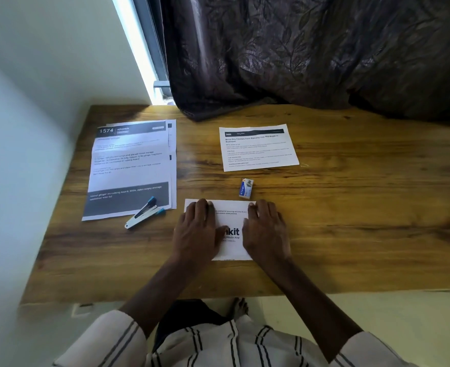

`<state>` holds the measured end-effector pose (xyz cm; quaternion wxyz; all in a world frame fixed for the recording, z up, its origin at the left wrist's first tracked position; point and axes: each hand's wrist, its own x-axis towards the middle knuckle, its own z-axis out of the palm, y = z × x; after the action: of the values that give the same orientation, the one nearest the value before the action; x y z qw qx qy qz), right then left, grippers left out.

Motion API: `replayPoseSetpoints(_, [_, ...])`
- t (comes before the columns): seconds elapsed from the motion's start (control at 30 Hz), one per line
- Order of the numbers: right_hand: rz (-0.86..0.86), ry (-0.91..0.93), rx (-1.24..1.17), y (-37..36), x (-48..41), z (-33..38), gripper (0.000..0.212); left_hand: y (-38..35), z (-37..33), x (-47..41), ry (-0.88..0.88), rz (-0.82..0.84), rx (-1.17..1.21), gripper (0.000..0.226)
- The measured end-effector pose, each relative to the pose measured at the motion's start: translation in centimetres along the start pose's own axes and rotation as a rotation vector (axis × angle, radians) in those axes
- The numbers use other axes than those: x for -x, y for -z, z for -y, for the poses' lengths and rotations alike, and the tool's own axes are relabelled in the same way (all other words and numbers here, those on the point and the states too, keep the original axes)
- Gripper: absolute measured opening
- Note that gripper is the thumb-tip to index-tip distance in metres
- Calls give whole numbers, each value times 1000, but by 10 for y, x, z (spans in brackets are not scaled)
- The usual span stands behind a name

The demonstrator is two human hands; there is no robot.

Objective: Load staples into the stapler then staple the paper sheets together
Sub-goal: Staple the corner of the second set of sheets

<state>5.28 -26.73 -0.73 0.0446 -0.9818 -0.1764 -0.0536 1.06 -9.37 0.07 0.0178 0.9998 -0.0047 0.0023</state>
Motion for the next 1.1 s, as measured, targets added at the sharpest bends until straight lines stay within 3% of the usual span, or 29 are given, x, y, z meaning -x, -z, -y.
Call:
replayPoseSetpoints(0.1, [-13,-109,-50,-3,7,12,53,-8,-2,8,51,-15,48,75])
replayPoseSetpoints(0.3, [-57,-109,1,-10,18,8,66,-20,8,13,41,-58,108,88])
replayPoseSetpoints(0.5, [-58,-111,44,-11,19,12,54,-11,-21,11,137,-23,101,73])
replayPoseSetpoints(0.6, [-72,-120,77,-12,21,15,50,-5,-53,4,263,12,323,77])
replayPoseSetpoints(0.7, [-158,-98,78,-18,24,11,51,2,-80,1,199,-296,758,65])
replayPoseSetpoints(0.8, [-239,-84,58,-24,25,9,46,6,-99,0,125,-323,1083,63])
replayPoseSetpoints(0.97, [-178,-78,30,-20,23,3,46,-7,-88,-1,59,-240,1127,81])
replayPoseSetpoints(1.1, [-115,-85,27,-17,22,1,54,-13,-62,5,76,-232,1044,71])
